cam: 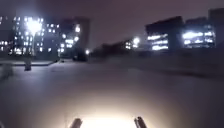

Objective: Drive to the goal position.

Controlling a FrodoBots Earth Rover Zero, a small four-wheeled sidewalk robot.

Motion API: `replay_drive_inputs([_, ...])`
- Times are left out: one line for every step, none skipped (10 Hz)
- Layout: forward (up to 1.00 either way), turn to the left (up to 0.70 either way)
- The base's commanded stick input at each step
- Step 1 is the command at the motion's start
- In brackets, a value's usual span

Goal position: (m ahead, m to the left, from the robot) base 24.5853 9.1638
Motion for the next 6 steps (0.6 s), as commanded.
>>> replay_drive_inputs([1.00,0.00])
replay_drive_inputs([1.00,0.00])
replay_drive_inputs([1.00,0.00])
replay_drive_inputs([1.00,0.00])
replay_drive_inputs([1.00,0.00])
replay_drive_inputs([1.00,0.00])
